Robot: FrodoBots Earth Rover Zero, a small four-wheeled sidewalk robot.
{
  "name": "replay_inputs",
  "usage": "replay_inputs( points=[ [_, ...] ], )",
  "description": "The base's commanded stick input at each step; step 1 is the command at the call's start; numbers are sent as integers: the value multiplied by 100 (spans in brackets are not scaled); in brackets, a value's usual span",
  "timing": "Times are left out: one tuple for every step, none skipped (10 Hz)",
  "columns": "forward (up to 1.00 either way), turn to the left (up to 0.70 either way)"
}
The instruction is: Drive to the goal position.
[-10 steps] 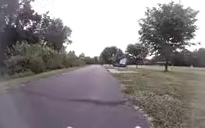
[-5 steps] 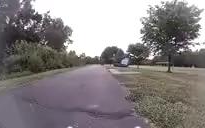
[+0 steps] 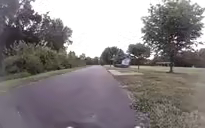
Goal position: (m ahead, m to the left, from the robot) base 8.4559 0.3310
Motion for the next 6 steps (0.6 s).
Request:
replay_inputs(
  points=[
    [70, 1],
    [70, 1],
    [70, 1],
    [70, 1],
    [70, 1],
    [70, 1]
  ],
)
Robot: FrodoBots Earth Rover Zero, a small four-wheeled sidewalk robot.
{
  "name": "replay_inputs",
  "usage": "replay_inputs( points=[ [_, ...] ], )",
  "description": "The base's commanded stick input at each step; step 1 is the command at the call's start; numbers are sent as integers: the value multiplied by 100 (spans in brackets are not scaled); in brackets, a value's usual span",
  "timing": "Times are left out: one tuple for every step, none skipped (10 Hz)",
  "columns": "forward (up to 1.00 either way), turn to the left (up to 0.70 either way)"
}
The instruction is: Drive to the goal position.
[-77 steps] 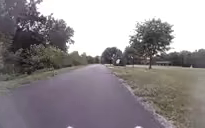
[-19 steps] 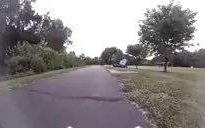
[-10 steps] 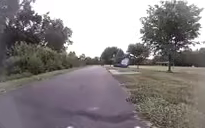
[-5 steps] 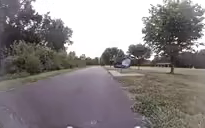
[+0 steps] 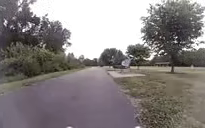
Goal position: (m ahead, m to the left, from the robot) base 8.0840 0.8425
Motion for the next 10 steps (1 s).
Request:
replay_inputs(
  points=[
    [70, 1],
    [70, 1],
    [70, 1],
    [70, 1],
    [70, 1],
    [70, 1],
    [70, 1],
    [70, 1],
    [70, 2],
    [70, 6]
  ],
)
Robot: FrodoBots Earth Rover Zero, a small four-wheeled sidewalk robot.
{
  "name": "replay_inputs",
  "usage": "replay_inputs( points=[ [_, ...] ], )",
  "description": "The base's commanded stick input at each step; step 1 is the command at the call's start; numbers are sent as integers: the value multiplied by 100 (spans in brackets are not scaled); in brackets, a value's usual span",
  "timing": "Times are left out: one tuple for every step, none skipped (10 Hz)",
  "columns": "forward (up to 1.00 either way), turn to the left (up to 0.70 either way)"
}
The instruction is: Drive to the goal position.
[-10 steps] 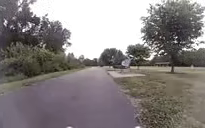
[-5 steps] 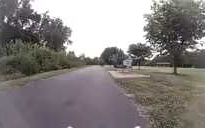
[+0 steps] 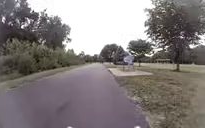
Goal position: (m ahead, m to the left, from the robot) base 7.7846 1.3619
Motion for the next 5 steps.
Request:
replay_inputs(
  points=[
    [70, 4],
    [70, 3],
    [70, 2],
    [70, 2],
    [70, 1]
  ],
)
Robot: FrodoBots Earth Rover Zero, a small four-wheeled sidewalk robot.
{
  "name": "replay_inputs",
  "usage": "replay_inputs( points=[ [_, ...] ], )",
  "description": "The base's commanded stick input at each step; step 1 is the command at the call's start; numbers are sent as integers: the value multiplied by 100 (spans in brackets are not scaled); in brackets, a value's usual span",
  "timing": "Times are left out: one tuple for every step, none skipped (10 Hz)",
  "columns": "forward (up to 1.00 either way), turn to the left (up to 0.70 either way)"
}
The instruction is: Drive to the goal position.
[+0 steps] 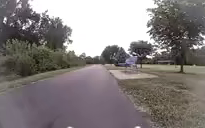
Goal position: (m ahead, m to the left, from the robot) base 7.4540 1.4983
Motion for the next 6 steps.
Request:
replay_inputs(
  points=[
    [70, 1],
    [70, 1],
    [70, 1],
    [70, 1],
    [70, 1],
    [70, 1]
  ],
)
